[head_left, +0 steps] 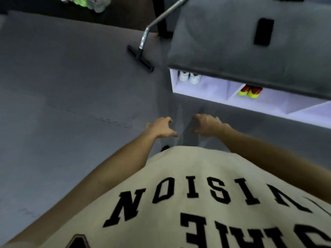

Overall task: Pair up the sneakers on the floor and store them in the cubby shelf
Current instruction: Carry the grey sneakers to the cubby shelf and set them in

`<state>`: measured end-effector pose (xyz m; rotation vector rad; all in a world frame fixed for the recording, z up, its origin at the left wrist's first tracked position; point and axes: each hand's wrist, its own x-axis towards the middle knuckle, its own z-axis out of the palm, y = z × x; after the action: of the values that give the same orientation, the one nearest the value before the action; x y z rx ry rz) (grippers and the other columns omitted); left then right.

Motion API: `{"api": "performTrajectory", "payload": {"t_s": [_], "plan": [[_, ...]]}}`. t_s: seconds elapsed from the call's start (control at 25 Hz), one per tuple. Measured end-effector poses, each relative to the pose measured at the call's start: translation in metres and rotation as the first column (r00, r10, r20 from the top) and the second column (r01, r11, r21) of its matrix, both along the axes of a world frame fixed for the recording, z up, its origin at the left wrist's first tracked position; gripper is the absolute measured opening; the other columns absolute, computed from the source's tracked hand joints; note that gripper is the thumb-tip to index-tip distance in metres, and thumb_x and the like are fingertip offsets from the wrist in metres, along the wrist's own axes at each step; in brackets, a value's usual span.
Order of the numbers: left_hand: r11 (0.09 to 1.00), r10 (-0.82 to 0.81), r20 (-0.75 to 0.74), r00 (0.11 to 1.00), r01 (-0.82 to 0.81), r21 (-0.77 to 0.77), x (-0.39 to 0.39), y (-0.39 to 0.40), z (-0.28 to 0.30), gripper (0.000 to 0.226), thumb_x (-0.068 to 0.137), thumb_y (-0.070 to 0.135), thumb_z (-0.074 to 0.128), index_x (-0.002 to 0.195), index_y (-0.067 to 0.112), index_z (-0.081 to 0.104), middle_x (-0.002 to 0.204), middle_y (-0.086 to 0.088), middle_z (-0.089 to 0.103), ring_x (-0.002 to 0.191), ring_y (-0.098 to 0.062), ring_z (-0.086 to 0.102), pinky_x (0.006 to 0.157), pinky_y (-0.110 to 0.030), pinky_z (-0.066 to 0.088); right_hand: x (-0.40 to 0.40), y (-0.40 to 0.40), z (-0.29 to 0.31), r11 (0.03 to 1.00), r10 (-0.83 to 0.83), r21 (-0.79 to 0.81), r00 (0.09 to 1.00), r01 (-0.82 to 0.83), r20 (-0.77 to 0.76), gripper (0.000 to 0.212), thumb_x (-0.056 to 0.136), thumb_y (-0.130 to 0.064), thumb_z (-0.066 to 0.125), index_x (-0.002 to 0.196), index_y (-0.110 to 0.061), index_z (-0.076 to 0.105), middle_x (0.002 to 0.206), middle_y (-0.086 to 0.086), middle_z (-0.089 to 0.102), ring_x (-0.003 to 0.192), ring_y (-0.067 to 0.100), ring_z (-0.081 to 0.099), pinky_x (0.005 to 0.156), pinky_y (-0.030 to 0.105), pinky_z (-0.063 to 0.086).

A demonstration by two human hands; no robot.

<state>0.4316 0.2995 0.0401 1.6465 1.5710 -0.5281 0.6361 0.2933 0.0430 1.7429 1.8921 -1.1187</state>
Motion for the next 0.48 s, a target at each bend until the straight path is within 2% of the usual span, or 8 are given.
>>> {"api": "performTrajectory", "payload": {"t_s": [0.16, 0.36, 0.48], "plan": [[0.985, 0.172, 0.004, 0.985, -0.173, 0.021, -0.018, 0.0, 0.01, 0.076, 0.069, 0.059, 0.07, 0.136, 0.029, 0.046, 0.14, -0.001, 0.05, 0.121, -0.026, 0.052, 0.1, -0.047, 0.043, -0.018, 0.022, 0.005, 0.994, 0.109, 0.011, 0.994, -0.108, -0.015, 0.071, 0.083, -0.055, 0.062, 0.142, -0.027, 0.037, 0.146, 0.005, 0.044, 0.134, 0.029, 0.042, 0.113, 0.051, 0.026], [0.934, 0.346, 0.006, 0.938, -0.345, 0.088, -0.066, 0.009, 0.025, 0.072, 0.076, 0.057, 0.069, 0.138, 0.029, 0.044, 0.141, -0.002, 0.048, 0.124, -0.026, 0.049, 0.101, -0.045, 0.041, -0.067, 0.064, 0.014, 0.968, 0.252, 0.028, 0.967, -0.251, -0.048, 0.067, 0.083, -0.054, 0.061, 0.14, -0.026, 0.038, 0.145, 0.006, 0.046, 0.132, 0.031, 0.044, 0.111, 0.049, 0.031], [0.896, 0.437, -0.001, 0.9, -0.435, 0.085, -0.116, 0.014, 0.028, 0.069, 0.079, 0.054, 0.068, 0.138, 0.029, 0.043, 0.141, -0.004, 0.046, 0.126, -0.028, 0.047, 0.101, -0.043, 0.036, -0.119, 0.09, 0.015, 0.955, 0.296, 0.035, 0.951, -0.294, -0.087, 0.07, 0.077, -0.058, 0.063, 0.137, -0.028, 0.041, 0.142, 0.007, 0.05, 0.129, 0.03, 0.048, 0.108, 0.05, 0.034]]}}
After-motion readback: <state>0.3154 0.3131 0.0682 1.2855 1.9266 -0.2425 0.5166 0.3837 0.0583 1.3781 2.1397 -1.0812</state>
